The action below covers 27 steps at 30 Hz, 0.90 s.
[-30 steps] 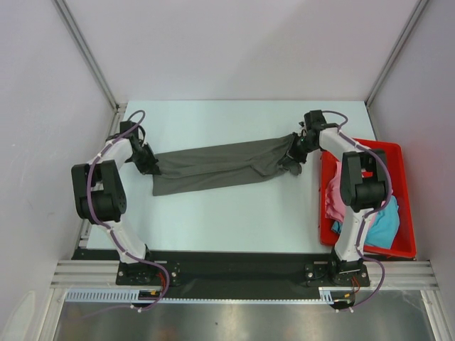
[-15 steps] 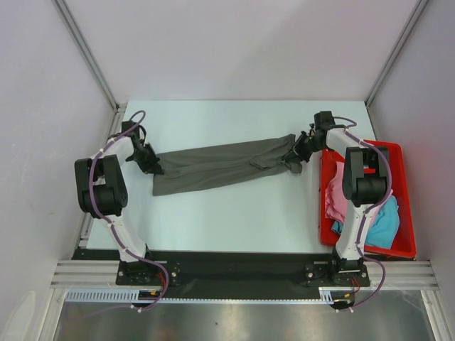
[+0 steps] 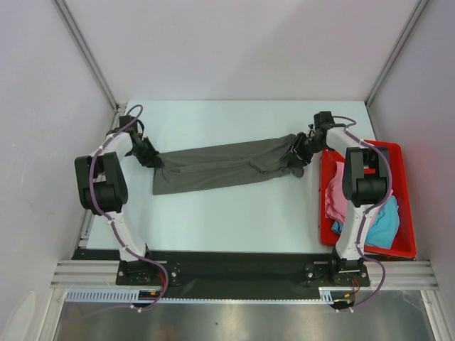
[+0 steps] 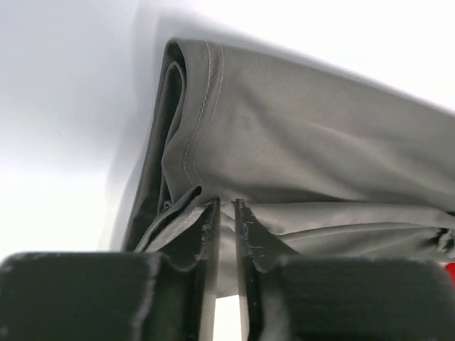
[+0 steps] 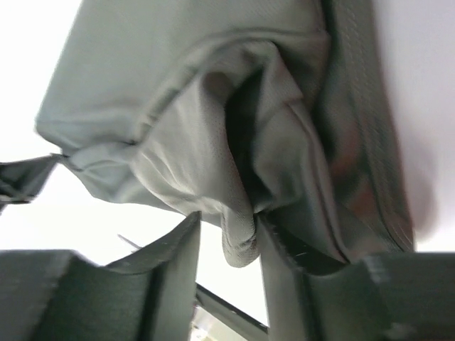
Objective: Fold and stack the t-shirts
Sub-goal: Fold the tshirt
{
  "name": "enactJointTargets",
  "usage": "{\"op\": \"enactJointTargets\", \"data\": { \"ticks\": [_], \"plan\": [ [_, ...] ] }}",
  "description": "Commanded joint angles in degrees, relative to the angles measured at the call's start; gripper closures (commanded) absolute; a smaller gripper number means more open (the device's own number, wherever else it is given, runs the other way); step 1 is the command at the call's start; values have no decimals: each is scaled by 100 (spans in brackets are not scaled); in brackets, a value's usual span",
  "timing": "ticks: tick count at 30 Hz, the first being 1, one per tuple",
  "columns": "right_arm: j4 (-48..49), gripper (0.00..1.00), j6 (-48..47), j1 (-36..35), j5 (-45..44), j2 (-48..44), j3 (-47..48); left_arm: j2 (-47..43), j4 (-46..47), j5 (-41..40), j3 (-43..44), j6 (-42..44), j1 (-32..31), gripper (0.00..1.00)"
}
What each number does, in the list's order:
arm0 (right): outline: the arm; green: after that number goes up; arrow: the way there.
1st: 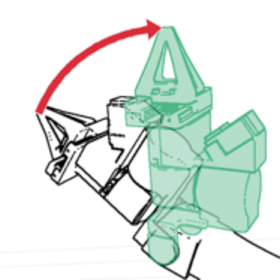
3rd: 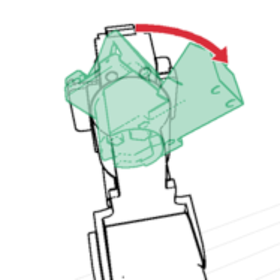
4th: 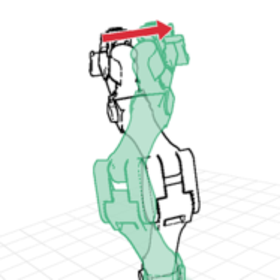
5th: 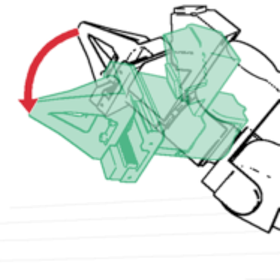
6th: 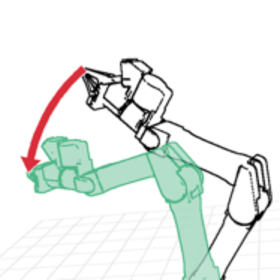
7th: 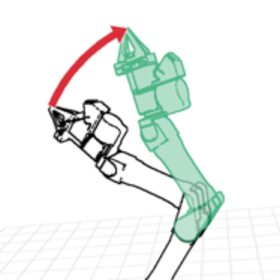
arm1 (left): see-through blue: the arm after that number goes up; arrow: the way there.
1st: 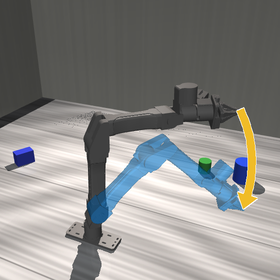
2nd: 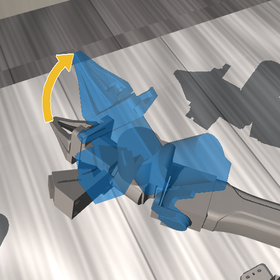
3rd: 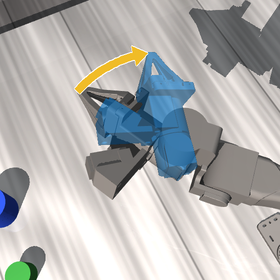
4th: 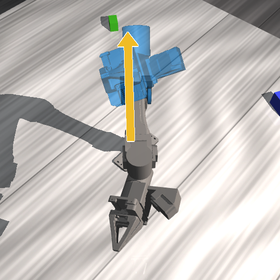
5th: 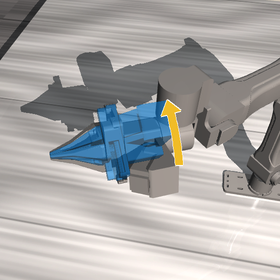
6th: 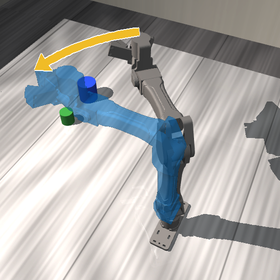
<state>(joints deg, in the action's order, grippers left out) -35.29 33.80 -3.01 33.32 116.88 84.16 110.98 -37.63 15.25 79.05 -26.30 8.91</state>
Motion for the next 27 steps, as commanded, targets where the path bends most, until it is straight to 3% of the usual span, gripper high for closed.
{"op": "enactJointTargets", "data": {
  "ticks": [1, 2, 5, 10, 12, 16, 18, 27],
  "plan": [
    [-583, 53, -575, -95, -421, -560, 285, -6, 27, -21, 226, -33, 67, 78],
    [-750, 46, -820, -138, -571, -639, 346, -154, 19, -143, 182, -15, 67, 69],
    [-918, 44, -1041, -235, -906, -789, 452, -549, -130, -390, -38, 90, 67, 59],
    [-814, 45, -1165, -700, -1293, -842, 777, -1323, -280, -795, -539, 161, 41, 58],
    [-603, 46, -1052, -1052, -1319, -790, 742, -1630, -263, -743, -679, 100, 6, 62],
    [125, 66, -788, -1684, -1460, -553, 803, -1755, 35, -76, -1092, -164, -152, 80],
    [197, 82, -796, -2054, -1783, -342, 926, -1650, 159, 22, -1154, -226, -275, 89],
    [356, 98, -805, -2714, -3067, 80, 980, -895, 546, 470, -1155, -182, -346, 91]
  ]
}}
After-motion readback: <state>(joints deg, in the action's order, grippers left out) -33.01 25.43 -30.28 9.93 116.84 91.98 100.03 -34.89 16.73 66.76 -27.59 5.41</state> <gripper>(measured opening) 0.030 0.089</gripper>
